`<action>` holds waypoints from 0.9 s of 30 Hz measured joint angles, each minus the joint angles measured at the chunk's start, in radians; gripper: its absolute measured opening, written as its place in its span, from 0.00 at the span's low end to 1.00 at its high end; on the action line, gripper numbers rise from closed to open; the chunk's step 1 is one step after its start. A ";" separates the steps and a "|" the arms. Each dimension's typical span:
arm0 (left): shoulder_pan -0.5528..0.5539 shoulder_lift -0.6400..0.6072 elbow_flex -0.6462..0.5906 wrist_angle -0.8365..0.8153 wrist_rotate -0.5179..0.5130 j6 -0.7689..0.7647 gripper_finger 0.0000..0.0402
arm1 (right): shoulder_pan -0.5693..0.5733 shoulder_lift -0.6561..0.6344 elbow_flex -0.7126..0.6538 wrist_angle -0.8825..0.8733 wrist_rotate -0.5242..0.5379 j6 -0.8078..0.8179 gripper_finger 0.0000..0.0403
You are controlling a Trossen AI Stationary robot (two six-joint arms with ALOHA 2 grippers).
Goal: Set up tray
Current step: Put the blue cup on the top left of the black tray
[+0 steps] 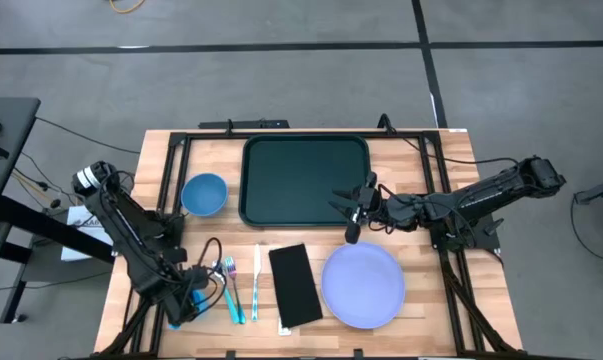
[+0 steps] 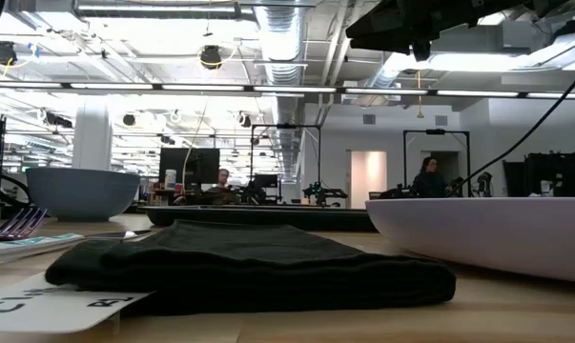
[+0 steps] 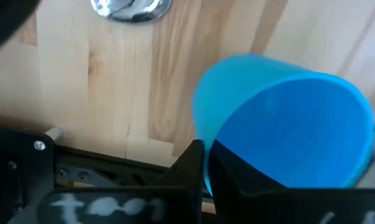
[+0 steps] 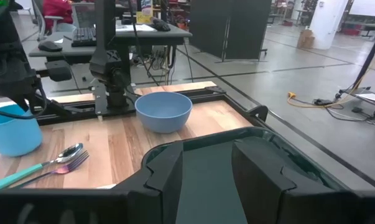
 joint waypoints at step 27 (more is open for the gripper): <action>0.676 -0.006 0.591 -0.433 -0.342 0.744 0.00 | 0.000 0.000 0.024 -0.036 -0.030 -0.009 0.32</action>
